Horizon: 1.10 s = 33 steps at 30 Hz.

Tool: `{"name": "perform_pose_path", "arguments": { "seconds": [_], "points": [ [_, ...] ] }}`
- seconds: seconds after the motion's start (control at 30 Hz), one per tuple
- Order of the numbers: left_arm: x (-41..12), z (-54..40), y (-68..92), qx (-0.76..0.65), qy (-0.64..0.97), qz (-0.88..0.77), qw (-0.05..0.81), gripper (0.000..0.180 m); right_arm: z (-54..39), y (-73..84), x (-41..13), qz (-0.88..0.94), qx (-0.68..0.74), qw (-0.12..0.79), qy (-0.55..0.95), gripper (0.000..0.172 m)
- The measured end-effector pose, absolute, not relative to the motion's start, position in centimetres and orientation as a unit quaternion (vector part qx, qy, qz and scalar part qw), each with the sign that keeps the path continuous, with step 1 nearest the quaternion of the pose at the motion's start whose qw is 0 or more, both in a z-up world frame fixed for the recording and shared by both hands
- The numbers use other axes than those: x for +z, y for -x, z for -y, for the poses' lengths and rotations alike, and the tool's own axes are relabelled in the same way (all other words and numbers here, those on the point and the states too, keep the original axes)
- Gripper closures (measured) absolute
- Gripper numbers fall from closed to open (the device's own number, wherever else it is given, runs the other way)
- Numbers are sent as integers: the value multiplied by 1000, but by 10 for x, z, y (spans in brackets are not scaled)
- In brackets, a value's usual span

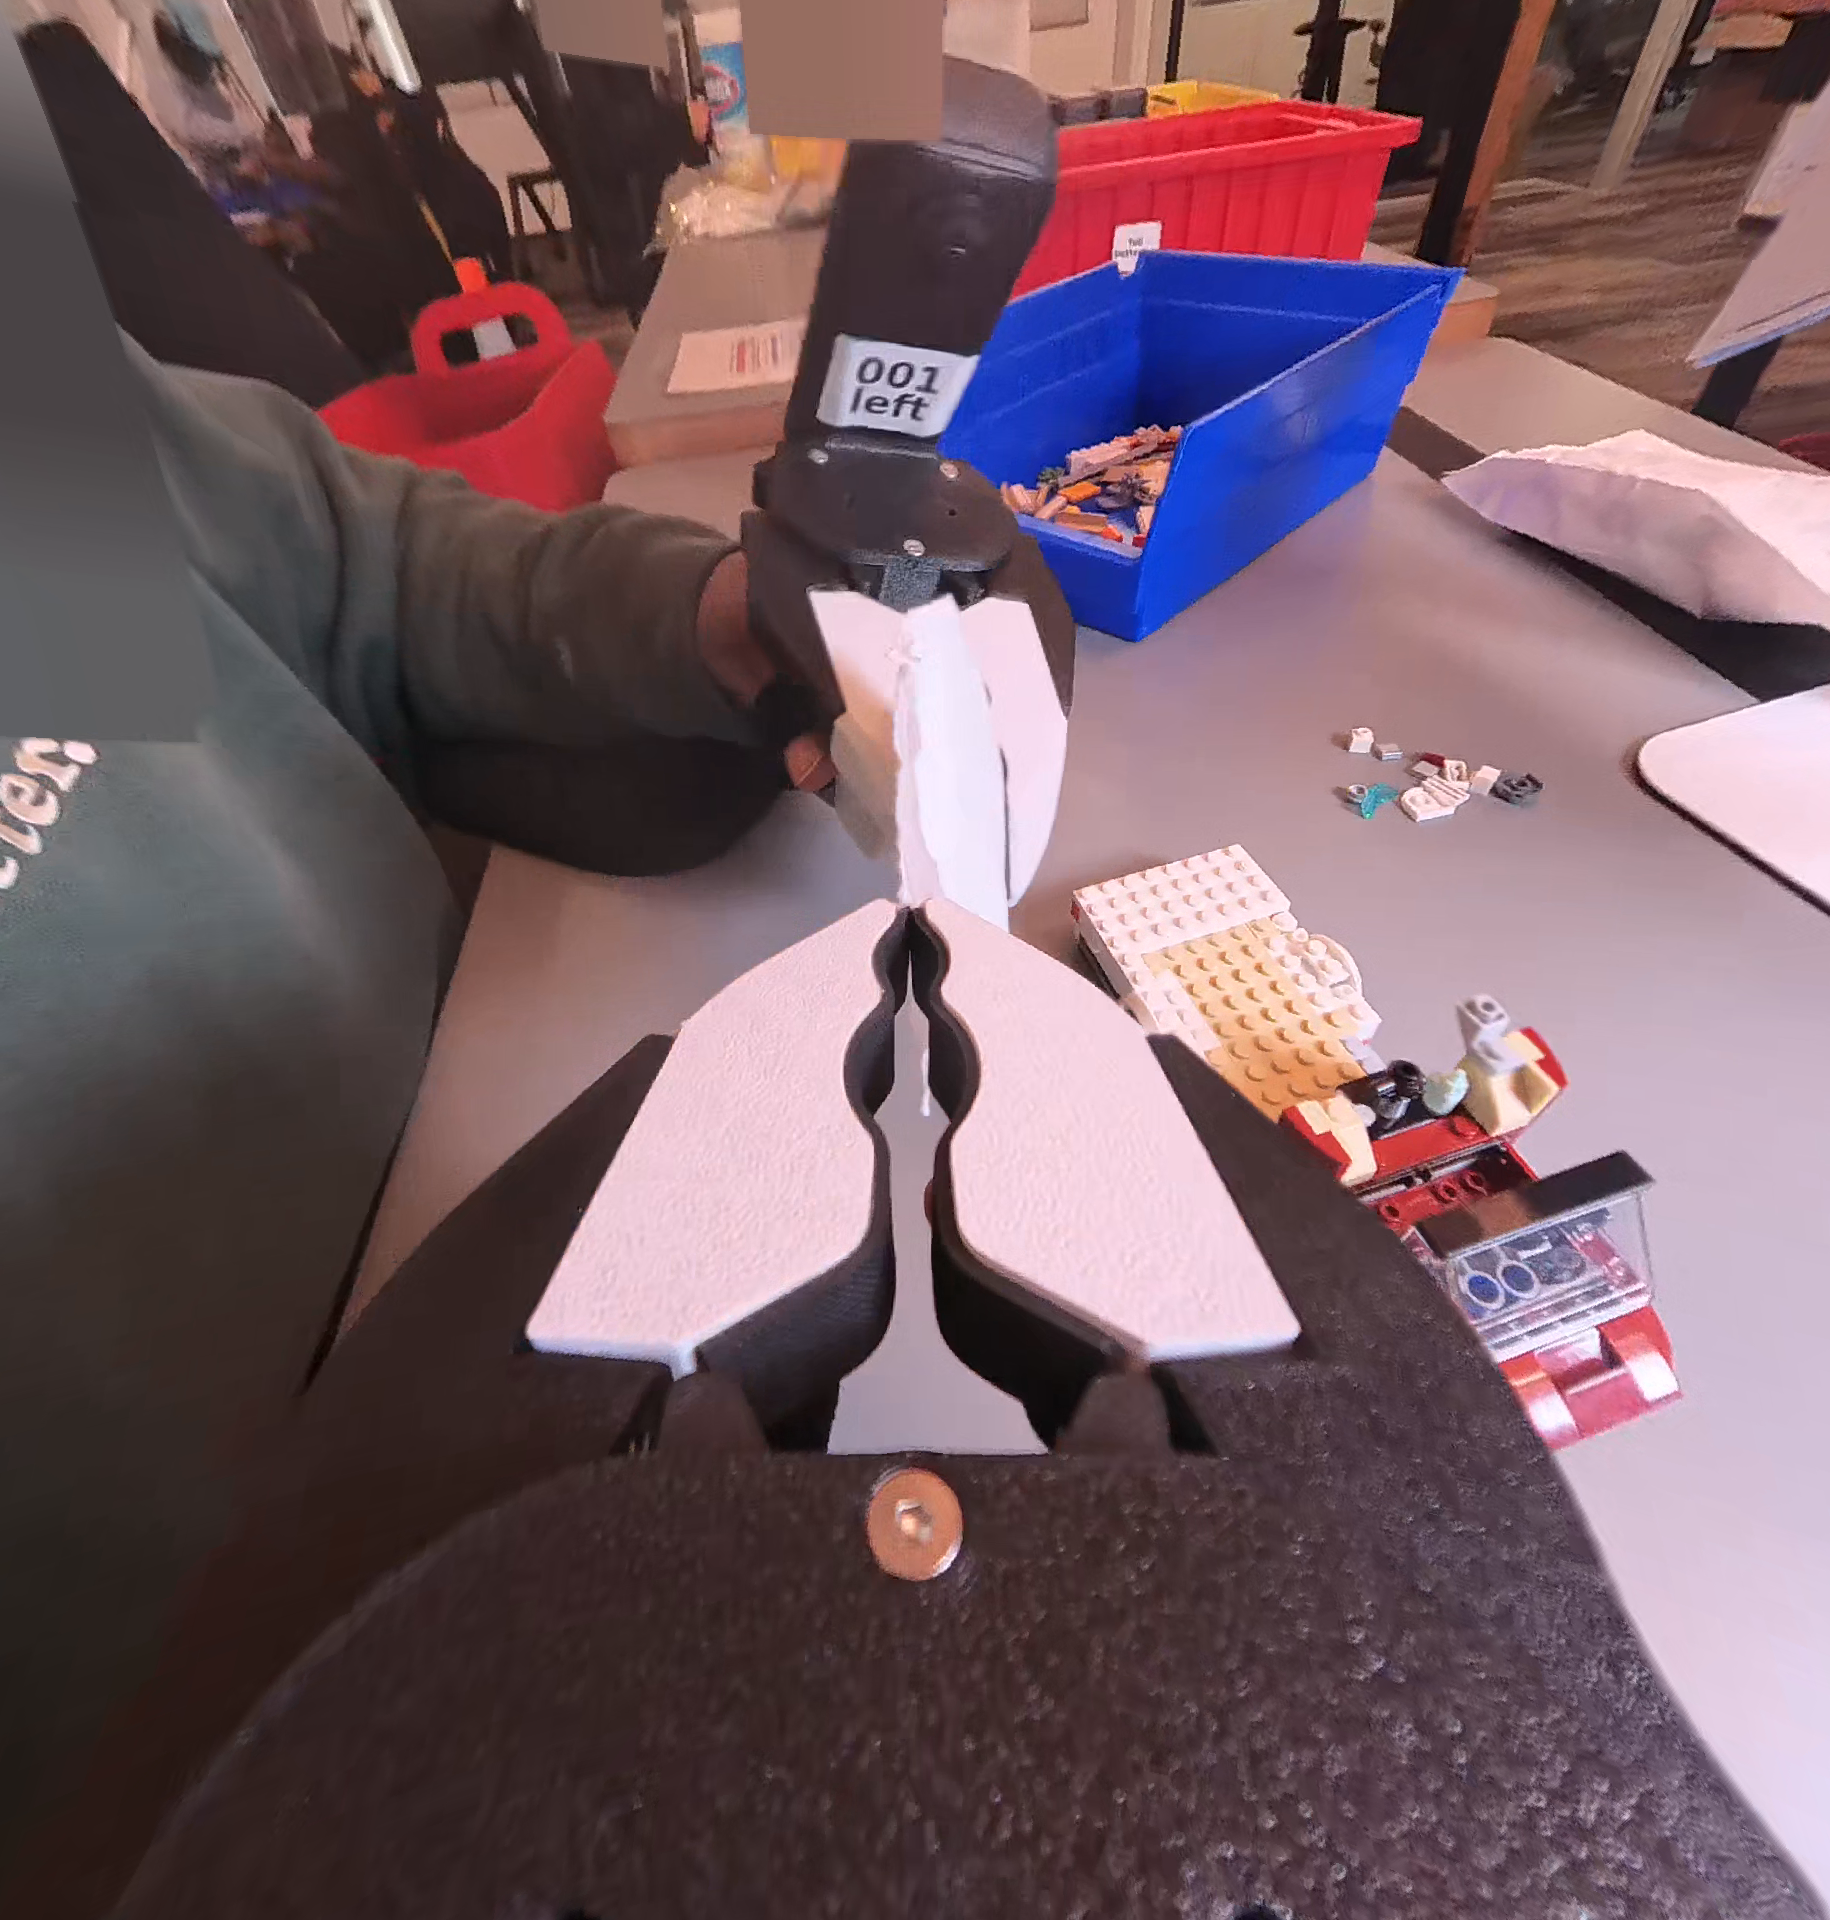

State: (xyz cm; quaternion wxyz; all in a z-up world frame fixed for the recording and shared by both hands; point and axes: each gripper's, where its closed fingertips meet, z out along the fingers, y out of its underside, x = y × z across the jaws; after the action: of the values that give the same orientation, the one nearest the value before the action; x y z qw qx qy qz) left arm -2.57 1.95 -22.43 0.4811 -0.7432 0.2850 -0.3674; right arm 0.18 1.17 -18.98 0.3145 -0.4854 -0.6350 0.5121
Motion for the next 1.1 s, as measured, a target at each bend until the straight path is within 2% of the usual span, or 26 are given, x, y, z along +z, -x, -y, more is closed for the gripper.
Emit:
{"name": "perform_pose_path", "arguments": {
  "seconds": [0.17,0.5,0.7,0.97,1.1],
  "points": [
    [-235,-23,28,-417,773,-207,431,177,-12,0,-196,651,482,334,483,172],
    [-250,-23,29,-396,803,-195,401,177,-12,2,-214,673,433,329,501,162],
    [-248,-19,23,-396,798,-215,401,177,-27,7,-217,633,446,319,547,142],
    [-243,-13,17,-391,786,-251,408,177,-31,7,-212,601,494,293,556,144],
    [-243,-15,20,-394,786,-243,410,177,-33,7,-210,608,476,323,547,154]
  ]
}}
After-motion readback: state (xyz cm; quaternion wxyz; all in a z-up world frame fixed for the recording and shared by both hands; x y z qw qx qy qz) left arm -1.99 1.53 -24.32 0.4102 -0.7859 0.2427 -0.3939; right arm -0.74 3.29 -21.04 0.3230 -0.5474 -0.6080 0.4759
